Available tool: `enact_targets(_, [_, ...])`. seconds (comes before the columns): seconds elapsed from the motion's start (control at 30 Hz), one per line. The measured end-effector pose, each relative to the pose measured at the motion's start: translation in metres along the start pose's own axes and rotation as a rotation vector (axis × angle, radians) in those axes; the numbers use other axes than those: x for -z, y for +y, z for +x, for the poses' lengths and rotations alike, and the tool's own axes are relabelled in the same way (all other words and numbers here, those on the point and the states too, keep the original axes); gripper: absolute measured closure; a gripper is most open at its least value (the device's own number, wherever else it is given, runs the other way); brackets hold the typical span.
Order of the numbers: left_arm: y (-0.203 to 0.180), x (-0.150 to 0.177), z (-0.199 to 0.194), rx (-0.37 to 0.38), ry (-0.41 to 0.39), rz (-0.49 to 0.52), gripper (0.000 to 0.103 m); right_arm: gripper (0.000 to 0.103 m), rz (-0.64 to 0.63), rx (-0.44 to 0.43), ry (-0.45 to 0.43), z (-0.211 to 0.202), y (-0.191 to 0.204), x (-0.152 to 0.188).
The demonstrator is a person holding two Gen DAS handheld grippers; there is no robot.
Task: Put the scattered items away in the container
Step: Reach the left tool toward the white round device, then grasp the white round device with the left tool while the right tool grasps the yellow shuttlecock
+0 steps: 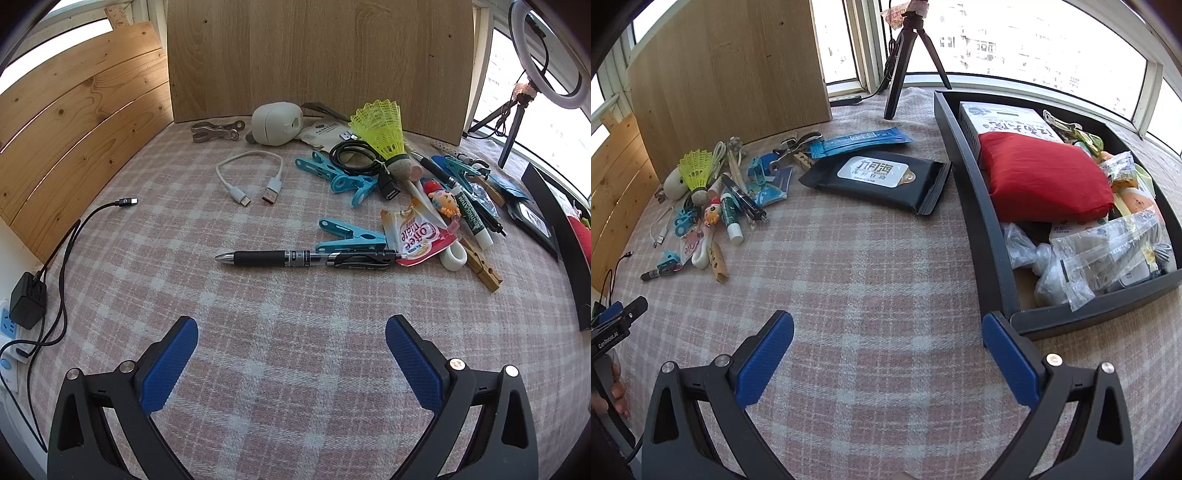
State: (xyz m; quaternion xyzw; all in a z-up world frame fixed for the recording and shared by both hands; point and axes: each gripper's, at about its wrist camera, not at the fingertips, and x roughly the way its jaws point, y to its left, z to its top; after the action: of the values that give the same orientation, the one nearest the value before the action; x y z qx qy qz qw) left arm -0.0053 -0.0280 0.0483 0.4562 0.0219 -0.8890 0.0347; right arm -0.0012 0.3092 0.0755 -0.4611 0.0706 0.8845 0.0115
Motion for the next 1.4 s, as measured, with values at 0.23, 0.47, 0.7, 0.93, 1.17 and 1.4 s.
enact_targets(0.23, [0.026, -0.062, -0.022, 0.04, -0.034, 0.008, 0.001, 0.001, -0.144, -0.098, -0.083, -0.033, 0.059, -0.05])
enact_targets(0.47, [0.038, -0.115, 0.002, 0.012, -0.053, 0.078, 0.004, 0.001, -0.316, -0.186, -0.1, -0.031, 0.134, -0.1])
enact_targets(0.7, [0.042, -0.15, 0.048, 0.063, -0.032, 0.116, 0.004, 0.003, -0.456, -0.214, -0.014, 0.029, 0.208, -0.114])
enact_targets(0.93, [0.045, -0.181, 0.091, 0.072, -0.019, 0.105, 0.006, 0.009, -0.483, -0.225, 0.073, 0.083, 0.242, -0.124])
enact_targets(1.17, [0.046, -0.187, 0.127, 0.071, 0.014, 0.107, 0.012, 0.018, -0.498, -0.227, 0.114, 0.111, 0.257, -0.132])
enact_targets(1.4, [0.038, -0.192, 0.145, 0.093, 0.04, 0.105, 0.02, 0.048, -0.475, -0.233, 0.193, 0.14, 0.262, -0.134])
